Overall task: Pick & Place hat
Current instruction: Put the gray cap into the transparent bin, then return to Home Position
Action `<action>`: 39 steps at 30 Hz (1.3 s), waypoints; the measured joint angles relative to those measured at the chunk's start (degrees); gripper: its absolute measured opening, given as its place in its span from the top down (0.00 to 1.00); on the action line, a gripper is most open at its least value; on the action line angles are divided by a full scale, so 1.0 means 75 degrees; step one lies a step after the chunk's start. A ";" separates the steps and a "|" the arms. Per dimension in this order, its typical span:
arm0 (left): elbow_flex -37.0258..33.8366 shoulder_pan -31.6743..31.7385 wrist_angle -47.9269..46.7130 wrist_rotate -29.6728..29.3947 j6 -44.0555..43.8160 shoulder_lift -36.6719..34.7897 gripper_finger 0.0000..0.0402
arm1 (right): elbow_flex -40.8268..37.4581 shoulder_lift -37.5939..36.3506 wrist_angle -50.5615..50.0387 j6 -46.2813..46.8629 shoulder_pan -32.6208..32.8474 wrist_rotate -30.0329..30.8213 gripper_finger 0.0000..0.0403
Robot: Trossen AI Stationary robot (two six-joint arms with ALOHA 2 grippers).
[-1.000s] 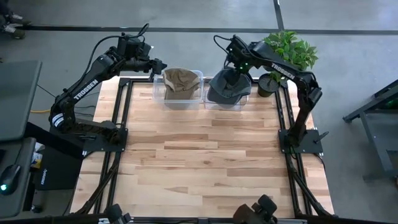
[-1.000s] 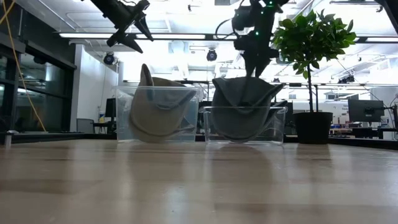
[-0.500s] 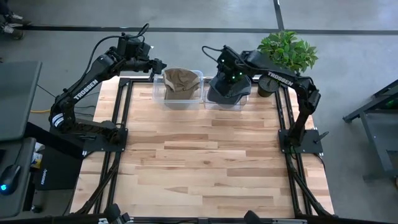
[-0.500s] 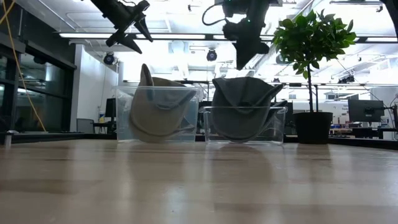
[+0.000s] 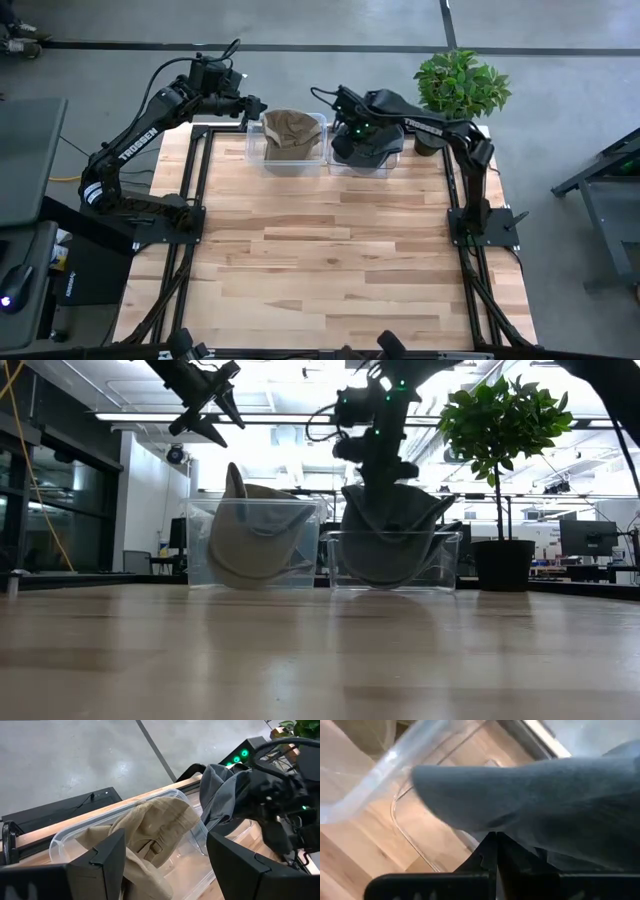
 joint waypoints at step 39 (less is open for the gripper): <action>-0.1317 -0.1308 -0.0088 0.0304 -0.2171 -0.2325 0.41 | 0.0012 -0.3005 0.0371 -0.1329 0.1829 0.0025 1.00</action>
